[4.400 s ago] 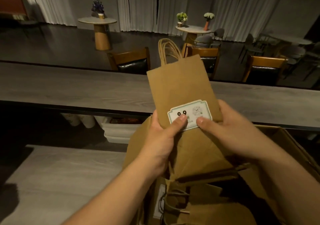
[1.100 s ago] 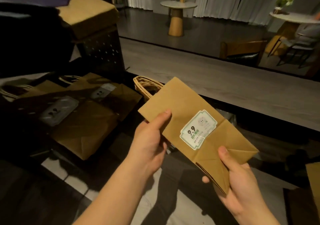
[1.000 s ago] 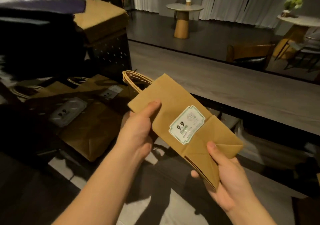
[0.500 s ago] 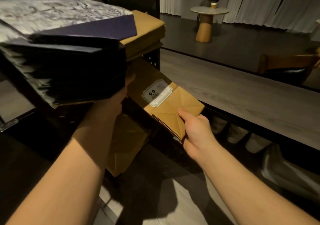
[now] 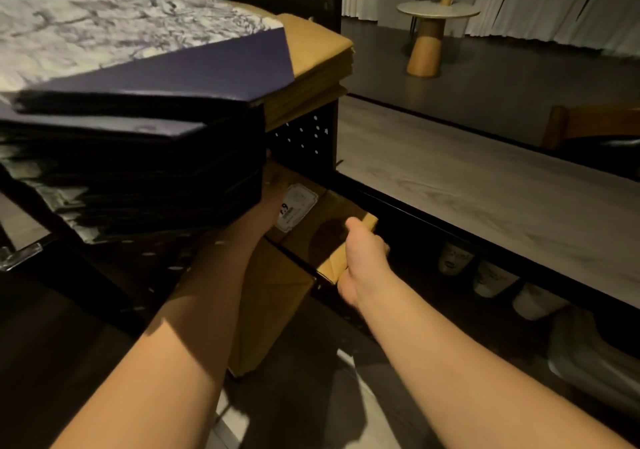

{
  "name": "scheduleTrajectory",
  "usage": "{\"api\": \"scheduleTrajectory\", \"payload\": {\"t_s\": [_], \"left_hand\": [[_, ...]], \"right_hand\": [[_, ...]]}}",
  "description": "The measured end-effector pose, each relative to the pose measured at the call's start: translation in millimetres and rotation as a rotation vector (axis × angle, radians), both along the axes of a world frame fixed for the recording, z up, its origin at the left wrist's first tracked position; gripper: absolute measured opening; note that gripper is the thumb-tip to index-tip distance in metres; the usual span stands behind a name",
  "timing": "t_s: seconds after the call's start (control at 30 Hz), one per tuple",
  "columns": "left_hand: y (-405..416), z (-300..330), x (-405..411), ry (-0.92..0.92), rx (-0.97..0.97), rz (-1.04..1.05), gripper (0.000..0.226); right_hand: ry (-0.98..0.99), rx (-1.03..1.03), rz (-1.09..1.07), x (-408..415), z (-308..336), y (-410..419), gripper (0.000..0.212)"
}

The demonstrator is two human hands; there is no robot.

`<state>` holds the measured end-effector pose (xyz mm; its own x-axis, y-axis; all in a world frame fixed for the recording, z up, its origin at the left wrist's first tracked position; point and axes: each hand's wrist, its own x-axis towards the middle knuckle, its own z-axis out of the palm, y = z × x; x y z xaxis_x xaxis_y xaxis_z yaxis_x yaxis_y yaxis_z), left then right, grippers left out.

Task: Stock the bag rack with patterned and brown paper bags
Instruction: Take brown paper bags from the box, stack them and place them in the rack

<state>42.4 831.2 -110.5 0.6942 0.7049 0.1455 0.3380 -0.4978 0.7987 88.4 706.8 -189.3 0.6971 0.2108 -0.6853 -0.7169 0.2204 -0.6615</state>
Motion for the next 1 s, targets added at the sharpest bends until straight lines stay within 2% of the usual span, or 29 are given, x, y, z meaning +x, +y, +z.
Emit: {"api": "scheduleTrajectory", "payload": {"t_s": [0.07,0.1,0.2,0.47,0.57,0.67,0.77,0.8,0.87,1.0], "left_hand": [[-5,-10,1,0.045,-0.102,-0.054,0.049],[-6,-13,0,0.052,-0.079,-0.062,0.048],[-10,-11,-2,0.114,-0.043,-0.074,0.048],[-21,-12,-7,0.227,0.098,-0.101,0.049],[-39,-11,-14,0.183,0.170,-0.092,0.048],[-66,-5,-24,0.119,0.057,-0.047,0.052],[-115,0,-42,-0.186,0.109,-0.196,0.047],[-136,3,-47,-0.244,0.098,-0.242,0.041],[-167,5,-56,-0.223,0.015,-0.307,0.029],[-246,15,-61,-0.191,-0.317,-0.555,0.039]], "right_hand": [[0.015,0.157,0.069,-2,-1,1,0.085],[-0.008,0.198,0.102,-1,-2,0,0.087],[0.011,0.183,0.163,2,-2,-5,0.090],[-0.072,0.017,0.296,-17,18,-61,0.055],[-0.128,-0.040,0.341,-21,28,-89,0.042],[-0.197,-0.102,0.342,-27,41,-118,0.032],[-0.280,-0.149,0.309,-34,56,-157,0.022],[-0.301,-0.174,0.297,-37,61,-175,0.020],[-0.323,-0.197,0.299,-42,71,-203,0.018],[-0.368,-0.254,0.314,-60,100,-278,0.023]]}}
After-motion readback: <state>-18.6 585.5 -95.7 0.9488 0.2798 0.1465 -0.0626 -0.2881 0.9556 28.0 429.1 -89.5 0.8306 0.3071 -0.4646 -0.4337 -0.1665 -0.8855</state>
